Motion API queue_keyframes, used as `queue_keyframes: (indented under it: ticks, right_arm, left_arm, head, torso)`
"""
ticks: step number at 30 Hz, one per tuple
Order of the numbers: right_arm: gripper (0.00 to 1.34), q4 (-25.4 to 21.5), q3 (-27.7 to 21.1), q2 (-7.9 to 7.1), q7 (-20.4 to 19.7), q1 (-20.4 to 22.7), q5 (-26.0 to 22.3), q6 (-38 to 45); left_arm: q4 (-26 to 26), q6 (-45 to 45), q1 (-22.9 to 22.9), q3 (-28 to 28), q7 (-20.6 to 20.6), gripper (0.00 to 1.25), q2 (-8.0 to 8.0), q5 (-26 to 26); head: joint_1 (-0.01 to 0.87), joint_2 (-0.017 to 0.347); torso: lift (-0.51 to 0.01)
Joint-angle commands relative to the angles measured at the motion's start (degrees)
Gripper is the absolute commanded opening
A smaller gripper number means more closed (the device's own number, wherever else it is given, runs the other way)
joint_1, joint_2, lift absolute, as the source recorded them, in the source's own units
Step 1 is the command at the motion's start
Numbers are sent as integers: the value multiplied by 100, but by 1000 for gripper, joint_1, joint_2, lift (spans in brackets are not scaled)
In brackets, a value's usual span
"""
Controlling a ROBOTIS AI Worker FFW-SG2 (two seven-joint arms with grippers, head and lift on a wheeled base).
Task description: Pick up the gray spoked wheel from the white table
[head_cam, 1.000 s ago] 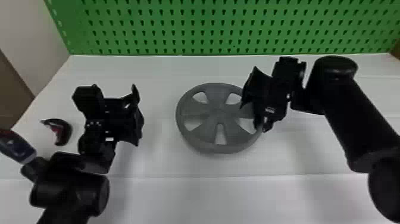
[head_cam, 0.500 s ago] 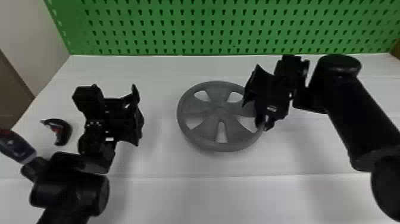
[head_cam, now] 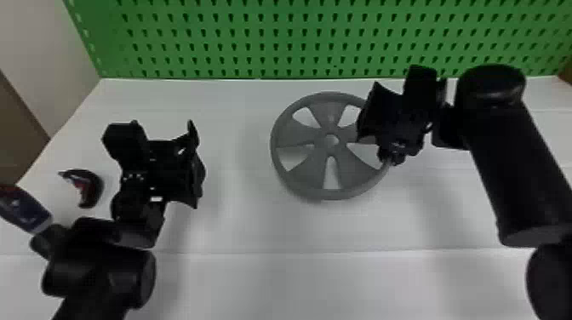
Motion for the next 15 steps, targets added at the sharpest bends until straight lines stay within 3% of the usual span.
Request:
queue_keyframes:
  ticks: [1, 8, 12, 15]
  right_arm:
    - [315, -772, 88, -29, 622, 386, 811, -383]
    - [315, -1642, 220, 41, 1721, 843, 2068, -717]
    - [315, -2055, 334, 50, 2608, 1116, 2955, -1024]
    - [315, -2336, 448, 15, 3057, 1406, 3298, -1508]
  left_arm:
    - [0, -43, 10, 13, 0, 1121, 0, 31]
    - [-106, -52, 28, 75, 0, 1121, 0, 57]
    - [-149, -43, 36, 110, 0, 1121, 0, 66]
    - [-167, -52, 36, 110, 0, 1121, 0, 84]
  head:
    - [806, 44]
    - [806, 44]
    - [806, 44]
    - [806, 44]
  torso:
    - [-98]
    - [-98]
    - [-98]
    - [-98]
